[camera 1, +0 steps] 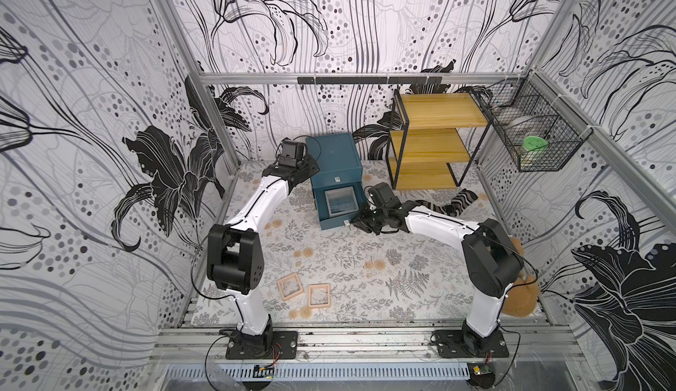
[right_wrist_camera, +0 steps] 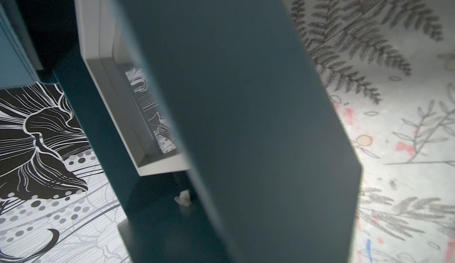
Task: Place the brooch boxes into the drawer by color
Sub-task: Close the drawer in the storage box.
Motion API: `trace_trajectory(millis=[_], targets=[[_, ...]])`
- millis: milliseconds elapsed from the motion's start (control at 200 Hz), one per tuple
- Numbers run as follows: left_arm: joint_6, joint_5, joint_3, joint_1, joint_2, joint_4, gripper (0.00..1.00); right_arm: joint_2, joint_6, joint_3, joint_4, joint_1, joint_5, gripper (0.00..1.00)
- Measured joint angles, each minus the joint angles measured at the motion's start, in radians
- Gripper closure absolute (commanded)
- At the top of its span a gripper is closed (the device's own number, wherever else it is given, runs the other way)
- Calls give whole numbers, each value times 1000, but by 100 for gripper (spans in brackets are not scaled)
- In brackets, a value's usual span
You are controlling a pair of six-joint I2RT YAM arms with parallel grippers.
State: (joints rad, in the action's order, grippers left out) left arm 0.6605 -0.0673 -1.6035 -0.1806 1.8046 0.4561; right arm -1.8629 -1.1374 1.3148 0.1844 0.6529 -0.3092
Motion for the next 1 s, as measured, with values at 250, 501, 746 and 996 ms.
trace_trajectory(millis=[250, 501, 746, 996], targets=[[0, -1, 34, 0, -21, -22, 61, -58, 0, 95, -6, -16, 12, 78], [1, -5, 47, 0, -32, -24, 61, -138, 0, 211, -13, -26, 28, 78], [1, -14, 54, 0, -34, -36, 61, -211, -3, 310, -29, -34, 61, 78], [4, -18, 60, 0, -36, -43, 61, -245, -26, 354, -55, -40, 101, 78]])
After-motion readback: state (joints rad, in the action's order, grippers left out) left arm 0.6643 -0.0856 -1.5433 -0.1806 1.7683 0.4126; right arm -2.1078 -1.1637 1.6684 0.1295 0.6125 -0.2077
